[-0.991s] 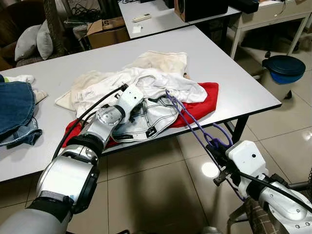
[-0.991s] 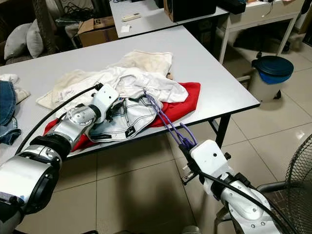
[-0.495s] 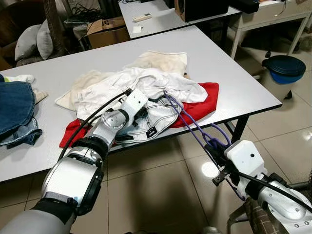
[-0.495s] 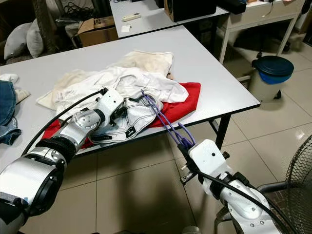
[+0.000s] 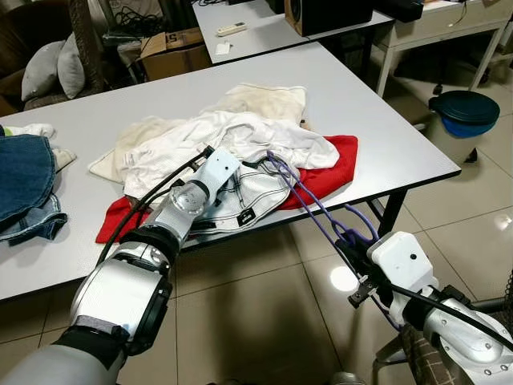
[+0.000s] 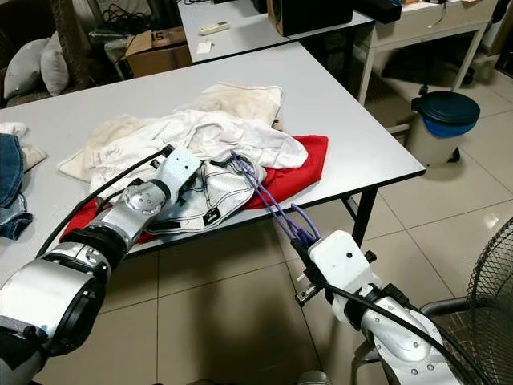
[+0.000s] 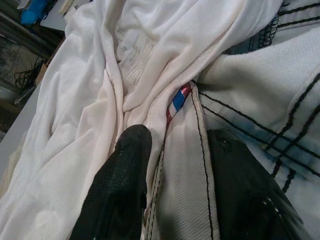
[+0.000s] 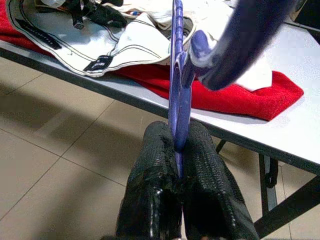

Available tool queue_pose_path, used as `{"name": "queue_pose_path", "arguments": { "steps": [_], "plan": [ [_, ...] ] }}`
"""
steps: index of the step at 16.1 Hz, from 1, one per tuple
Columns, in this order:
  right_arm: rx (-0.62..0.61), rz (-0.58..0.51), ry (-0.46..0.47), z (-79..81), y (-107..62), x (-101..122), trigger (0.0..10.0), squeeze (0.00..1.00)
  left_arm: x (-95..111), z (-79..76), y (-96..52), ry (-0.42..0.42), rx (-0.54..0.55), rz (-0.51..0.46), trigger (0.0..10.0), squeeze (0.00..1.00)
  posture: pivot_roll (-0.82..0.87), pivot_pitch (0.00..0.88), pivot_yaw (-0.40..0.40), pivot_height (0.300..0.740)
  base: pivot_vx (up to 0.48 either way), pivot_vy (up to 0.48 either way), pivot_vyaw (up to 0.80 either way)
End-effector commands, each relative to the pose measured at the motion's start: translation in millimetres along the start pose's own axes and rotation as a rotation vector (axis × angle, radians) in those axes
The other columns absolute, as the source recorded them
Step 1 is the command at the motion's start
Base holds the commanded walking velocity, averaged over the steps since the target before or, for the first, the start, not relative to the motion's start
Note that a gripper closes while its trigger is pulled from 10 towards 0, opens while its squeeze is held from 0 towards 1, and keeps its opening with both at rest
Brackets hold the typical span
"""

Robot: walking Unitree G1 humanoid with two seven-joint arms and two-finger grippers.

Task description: Hang hanger

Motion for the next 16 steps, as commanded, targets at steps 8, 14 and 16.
{"name": "queue_pose_path", "arguments": {
  "steps": [8, 14, 16],
  "plan": [
    [0.004, -0.020, -0.005, 1.1, 0.2, 7, 10.0, 0.00, 7, 35.3, -0.7, 0.037, 0.131, 0.030, 0.0, 0.00, -0.28, 0.054, 0.185, 0.740, 0.000, 0.000, 0.00],
    [0.004, -0.019, -0.005, 1.4, 0.9, 7, 10.0, 0.00, -12, 19.3, -2.3, 0.167, -0.001, 0.097, 0.7, 0.00, -0.28, 0.056, 0.187, 0.740, 0.000, 0.000, 0.00],
    [0.005, -0.020, -0.005, 1.6, 1.5, 7, 10.0, 0.00, -14, 19.0, -2.6, 0.153, 0.009, 0.100, 1.5, 0.00, -0.28, 0.058, 0.188, 0.740, 0.000, 0.000, 0.00]
  ]
}}
Point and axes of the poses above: a point about 5 cm out from each wrist's last joint towards the gripper, its own y axis pointing out of the wrist towards the gripper, its own x axis along the axis of the wrist's last joint, z = x × y, the point moved 6 cm from there along y, pointing out of the wrist towards the gripper, and after that the axes turned 3 degrees about -y, right-handed, at the moved point
